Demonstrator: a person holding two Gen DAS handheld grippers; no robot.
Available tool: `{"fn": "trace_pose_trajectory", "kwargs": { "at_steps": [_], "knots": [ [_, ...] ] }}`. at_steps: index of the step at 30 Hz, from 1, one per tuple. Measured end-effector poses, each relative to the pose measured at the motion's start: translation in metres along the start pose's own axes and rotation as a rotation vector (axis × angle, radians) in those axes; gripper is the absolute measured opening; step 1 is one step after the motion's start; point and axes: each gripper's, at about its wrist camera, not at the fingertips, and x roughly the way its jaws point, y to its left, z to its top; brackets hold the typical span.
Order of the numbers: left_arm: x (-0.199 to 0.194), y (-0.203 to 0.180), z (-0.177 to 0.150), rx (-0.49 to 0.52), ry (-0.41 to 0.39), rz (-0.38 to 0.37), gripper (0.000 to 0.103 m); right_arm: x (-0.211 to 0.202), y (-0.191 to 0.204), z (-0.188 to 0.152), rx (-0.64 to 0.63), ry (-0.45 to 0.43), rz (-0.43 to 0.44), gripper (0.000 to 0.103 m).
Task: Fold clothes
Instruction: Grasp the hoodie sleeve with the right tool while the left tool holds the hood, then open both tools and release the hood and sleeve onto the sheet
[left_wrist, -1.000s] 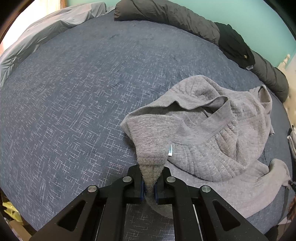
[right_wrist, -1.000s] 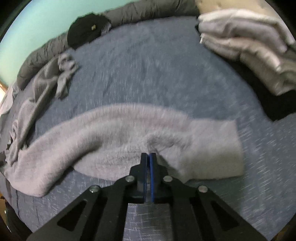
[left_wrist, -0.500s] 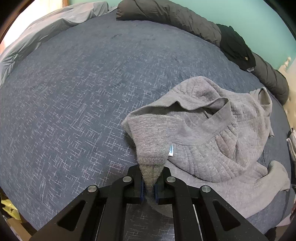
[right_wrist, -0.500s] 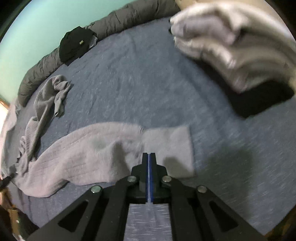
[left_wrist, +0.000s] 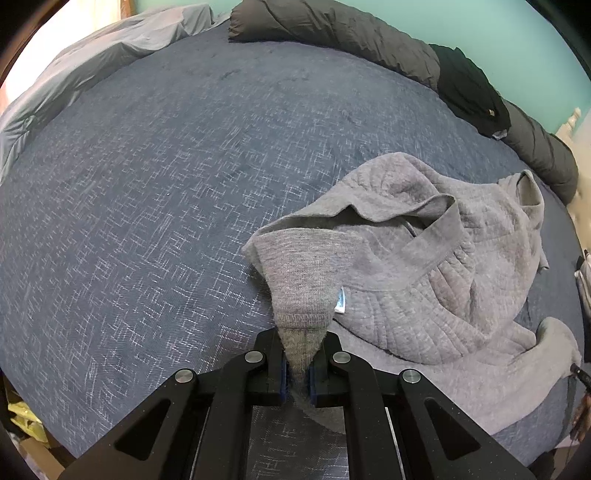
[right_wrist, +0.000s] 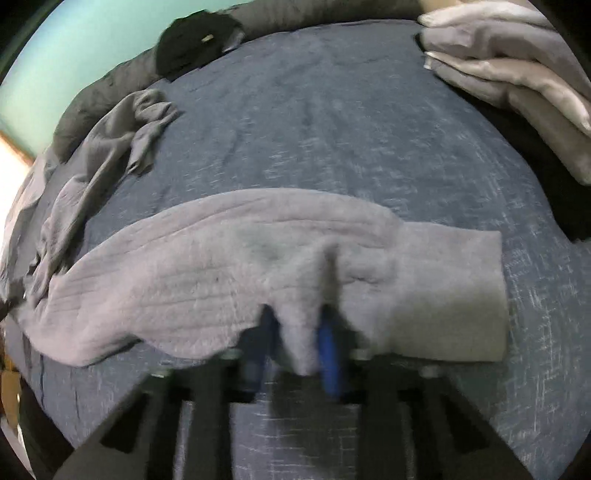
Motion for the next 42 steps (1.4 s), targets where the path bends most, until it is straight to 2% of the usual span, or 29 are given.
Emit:
{"fn": "trace_pose_trajectory", "kwargs": {
  "at_steps": [8,13,15,17,18,19,21,23,28,30,33,39,42],
  "knots": [
    [-0.004,0.010,-0.003,-0.048,-0.003,-0.028,0.008,-0.044,-0.013,0.018,0.000,-0.125,-0.088,0.007],
    [-0.002,0.015,-0.014,-0.079,0.008,-0.049,0.008,-0.030,-0.018,0.008,-0.017,-0.021,-0.153,0.007],
    [0.002,0.019,-0.020,-0.108,0.033,-0.066,0.009,-0.026,-0.014,0.002,-0.015,-0.008,-0.160,0.007],
    [0.004,0.023,-0.027,-0.124,0.059,-0.074,0.010,-0.025,-0.010,-0.001,-0.006,-0.001,-0.185,0.019],
    [0.002,0.024,-0.028,-0.121,0.056,-0.074,0.011,-0.029,-0.011,-0.001,-0.005,-0.006,-0.201,0.030],
    [0.000,0.025,-0.029,-0.117,0.051,-0.074,0.014,-0.033,-0.012,-0.001,-0.004,-0.013,-0.218,0.038],
    [-0.007,0.027,-0.030,-0.112,0.037,-0.074,0.028,-0.045,-0.011,-0.003,0.002,-0.051,-0.225,0.038],
    [-0.014,0.030,-0.029,-0.110,0.016,-0.073,0.036,-0.058,-0.010,-0.003,0.003,-0.095,-0.240,0.039],
    [-0.028,0.030,-0.027,-0.093,-0.022,-0.064,0.042,-0.075,0.004,0.006,0.000,-0.197,-0.192,0.044],
    [-0.033,0.030,-0.027,-0.102,-0.034,-0.065,0.048,-0.079,0.016,0.010,0.000,-0.230,-0.175,0.047],
    [-0.039,0.035,-0.028,-0.115,-0.047,-0.070,0.050,-0.083,0.040,0.015,-0.008,-0.267,-0.102,0.049],
    [-0.050,0.058,-0.035,-0.180,-0.072,-0.065,0.053,-0.069,0.100,0.022,-0.077,-0.270,0.025,0.054],
    [-0.051,0.062,-0.034,-0.155,-0.076,-0.077,0.054,-0.056,0.124,0.018,-0.107,-0.252,0.071,0.055]
  ]
}}
